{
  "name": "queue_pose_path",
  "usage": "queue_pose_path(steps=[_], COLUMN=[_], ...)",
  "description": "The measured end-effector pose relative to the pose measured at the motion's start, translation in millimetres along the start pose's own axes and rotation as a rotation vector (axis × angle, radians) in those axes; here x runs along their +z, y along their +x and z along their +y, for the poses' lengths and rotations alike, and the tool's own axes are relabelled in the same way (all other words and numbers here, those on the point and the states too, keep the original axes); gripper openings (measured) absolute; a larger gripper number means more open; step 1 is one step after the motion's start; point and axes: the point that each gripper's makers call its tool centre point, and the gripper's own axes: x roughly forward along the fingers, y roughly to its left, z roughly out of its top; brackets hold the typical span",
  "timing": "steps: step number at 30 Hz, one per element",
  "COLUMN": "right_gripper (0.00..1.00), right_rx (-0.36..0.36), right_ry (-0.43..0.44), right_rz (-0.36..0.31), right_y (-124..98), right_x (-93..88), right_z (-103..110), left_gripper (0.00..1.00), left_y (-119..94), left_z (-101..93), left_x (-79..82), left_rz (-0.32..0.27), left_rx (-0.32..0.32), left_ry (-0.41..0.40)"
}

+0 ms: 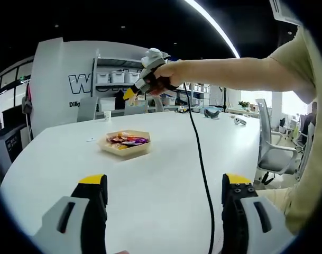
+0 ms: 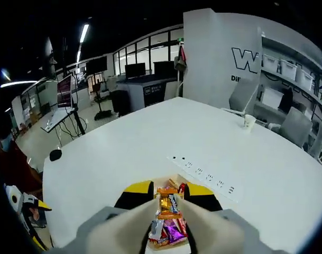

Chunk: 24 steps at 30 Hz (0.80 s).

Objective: Place the target food into the container with the food tongs after gripping and lifting it, then release it inside without dropping or visibly crushing the food.

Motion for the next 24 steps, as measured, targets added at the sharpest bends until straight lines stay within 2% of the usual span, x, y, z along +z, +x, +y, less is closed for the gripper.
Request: queue_pose_path(steps=[11,24], right_gripper=[0.19,0.20], right_rx=[0.000,0.014], right_ry=[-0.012,-0.021], right_rz=[0.003,0.034], right_y=[8.1,6.4], right_x=[8.9,-4.7], right_z=[2.1,3.9], left_gripper=[0.88,0.88], left_y=[-2.6,-3.3], left_z=[2.3,0.3], left_x=[-0.8,1.1], left_rz=[0.000,-0.002], left_rx=[0.007,0.006], left_ry=[-0.003,0.003])
